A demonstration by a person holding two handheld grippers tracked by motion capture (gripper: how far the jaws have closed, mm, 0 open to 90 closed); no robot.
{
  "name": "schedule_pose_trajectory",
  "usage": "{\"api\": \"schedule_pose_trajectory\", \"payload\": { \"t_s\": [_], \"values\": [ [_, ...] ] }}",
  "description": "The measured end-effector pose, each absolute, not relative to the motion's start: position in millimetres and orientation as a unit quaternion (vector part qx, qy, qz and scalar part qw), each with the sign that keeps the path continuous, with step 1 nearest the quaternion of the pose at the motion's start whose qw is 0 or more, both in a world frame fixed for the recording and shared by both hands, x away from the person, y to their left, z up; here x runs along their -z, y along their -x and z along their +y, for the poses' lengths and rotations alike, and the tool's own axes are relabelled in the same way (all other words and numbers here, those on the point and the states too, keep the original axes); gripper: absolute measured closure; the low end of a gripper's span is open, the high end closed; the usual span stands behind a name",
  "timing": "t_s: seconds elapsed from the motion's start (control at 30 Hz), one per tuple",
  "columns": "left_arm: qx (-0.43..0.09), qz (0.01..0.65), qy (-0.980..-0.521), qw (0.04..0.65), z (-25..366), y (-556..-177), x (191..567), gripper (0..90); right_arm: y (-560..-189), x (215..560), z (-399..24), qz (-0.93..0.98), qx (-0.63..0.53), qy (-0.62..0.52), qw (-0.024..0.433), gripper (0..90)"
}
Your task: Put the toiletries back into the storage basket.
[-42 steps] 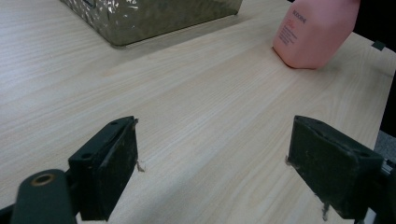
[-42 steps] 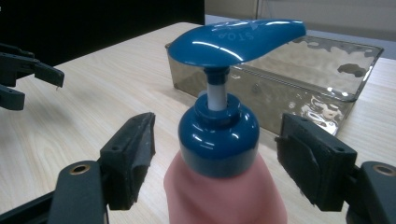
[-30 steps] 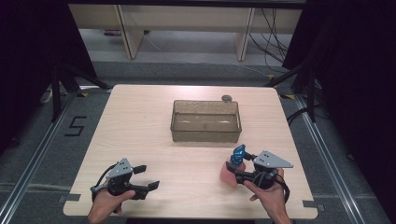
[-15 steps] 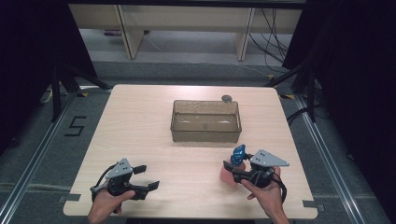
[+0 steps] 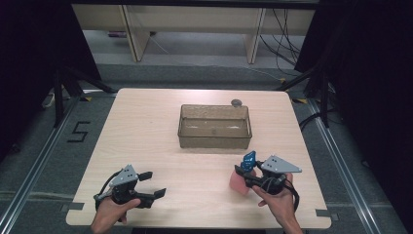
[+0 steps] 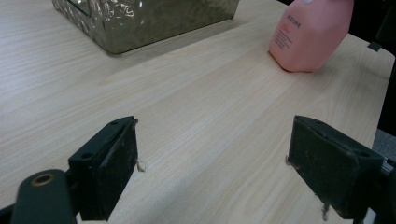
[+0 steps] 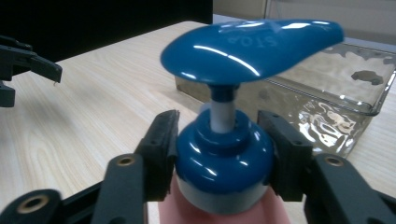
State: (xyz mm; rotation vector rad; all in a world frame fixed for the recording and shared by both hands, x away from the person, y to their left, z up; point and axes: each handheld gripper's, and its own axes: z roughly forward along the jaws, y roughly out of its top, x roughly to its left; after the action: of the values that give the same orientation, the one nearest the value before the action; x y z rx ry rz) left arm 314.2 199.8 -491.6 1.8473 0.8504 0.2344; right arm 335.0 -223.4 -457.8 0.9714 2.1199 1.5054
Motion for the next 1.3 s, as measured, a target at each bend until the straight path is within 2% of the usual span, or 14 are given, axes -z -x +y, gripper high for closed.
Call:
{"api": "schedule_pose_trajectory", "payload": {
  "t_s": [0.2,0.67,1.3],
  "values": [
    [-0.097,0.351,-0.775,0.516,203.2,-312.9,495.4,15.4,-336.5,456.4,-224.9,0.752,-0.529,-0.333,0.209,52.8],
    [-0.099,0.349,-0.773,0.520,204.1,-313.6,493.0,15.3,-331.2,449.4,-221.9,0.743,-0.524,-0.358,0.212,53.3],
    [-0.103,0.359,-0.772,0.515,206.1,-312.9,492.9,15.4,-356.4,420.9,-218.1,0.743,-0.523,-0.346,0.233,53.5]
  ]
}}
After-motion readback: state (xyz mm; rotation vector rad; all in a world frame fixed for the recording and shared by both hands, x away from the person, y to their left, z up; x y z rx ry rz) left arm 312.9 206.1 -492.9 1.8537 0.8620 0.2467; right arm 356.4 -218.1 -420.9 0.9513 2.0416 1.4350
